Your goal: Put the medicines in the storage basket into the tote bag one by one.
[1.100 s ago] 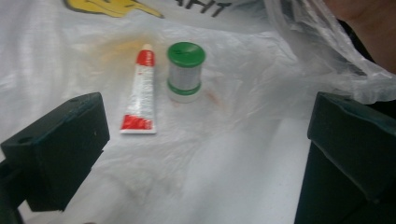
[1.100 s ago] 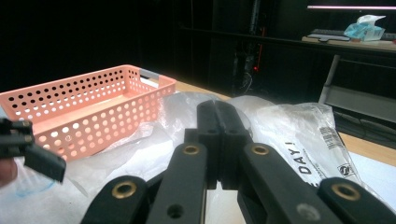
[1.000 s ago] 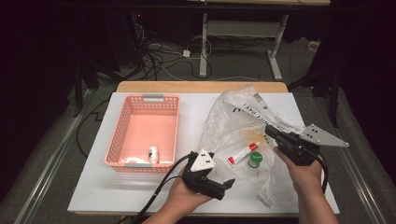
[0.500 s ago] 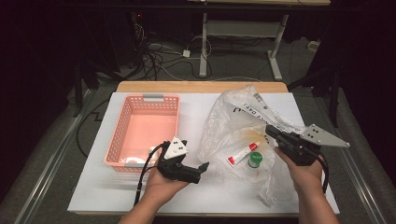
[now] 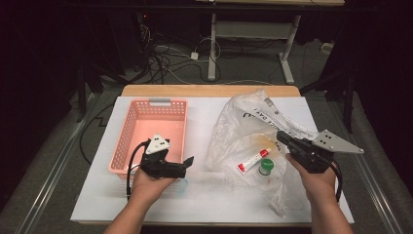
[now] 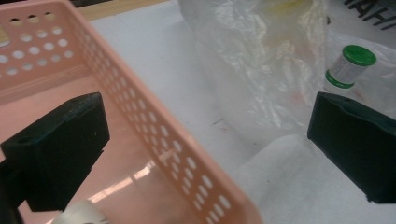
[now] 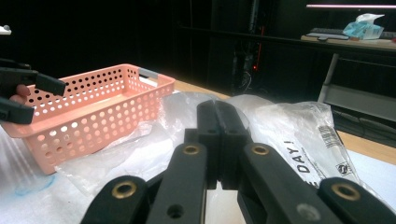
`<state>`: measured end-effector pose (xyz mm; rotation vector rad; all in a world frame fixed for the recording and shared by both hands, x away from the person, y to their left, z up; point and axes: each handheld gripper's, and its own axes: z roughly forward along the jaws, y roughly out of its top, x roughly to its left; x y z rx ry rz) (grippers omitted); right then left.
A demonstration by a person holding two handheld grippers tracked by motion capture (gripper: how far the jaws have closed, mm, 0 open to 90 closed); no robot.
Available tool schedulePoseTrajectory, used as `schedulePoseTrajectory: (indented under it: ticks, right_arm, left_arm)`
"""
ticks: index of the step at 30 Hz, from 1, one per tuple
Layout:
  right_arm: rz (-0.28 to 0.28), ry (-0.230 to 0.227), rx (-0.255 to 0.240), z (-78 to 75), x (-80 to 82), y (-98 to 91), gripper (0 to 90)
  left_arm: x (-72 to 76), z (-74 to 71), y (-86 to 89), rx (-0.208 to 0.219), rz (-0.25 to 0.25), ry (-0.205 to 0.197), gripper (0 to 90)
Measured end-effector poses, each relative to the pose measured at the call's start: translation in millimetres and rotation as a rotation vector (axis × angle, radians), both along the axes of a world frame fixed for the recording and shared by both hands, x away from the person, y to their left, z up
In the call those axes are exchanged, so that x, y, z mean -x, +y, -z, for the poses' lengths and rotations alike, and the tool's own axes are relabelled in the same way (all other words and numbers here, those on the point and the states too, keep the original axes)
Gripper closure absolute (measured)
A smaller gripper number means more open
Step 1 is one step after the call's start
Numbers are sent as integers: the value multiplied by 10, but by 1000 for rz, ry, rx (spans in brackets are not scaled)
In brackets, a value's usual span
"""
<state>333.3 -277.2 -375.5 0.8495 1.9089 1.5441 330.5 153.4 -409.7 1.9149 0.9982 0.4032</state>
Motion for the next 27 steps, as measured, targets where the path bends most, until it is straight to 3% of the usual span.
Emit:
schedulePoseTrajectory:
  ticks: [13, 17, 22, 27]
  right_arm:
    - [2, 6, -1, 9, 0, 3, 900]
    - [3, 10, -2, 13, -3, 3, 900]
    - [1, 6, -1, 9, -1, 3, 900]
    - [4, 1, -5, 0, 3, -17, 900]
  left_arm:
    - [-115, 4, 331, -24, -97, 57, 0]
    - [-189, -19, 393, -68, -88, 121, 0]
    - [-308, -25, 397, -162, -86, 204, 2]
    - [-442, 8, 379, -234, -92, 317, 49]
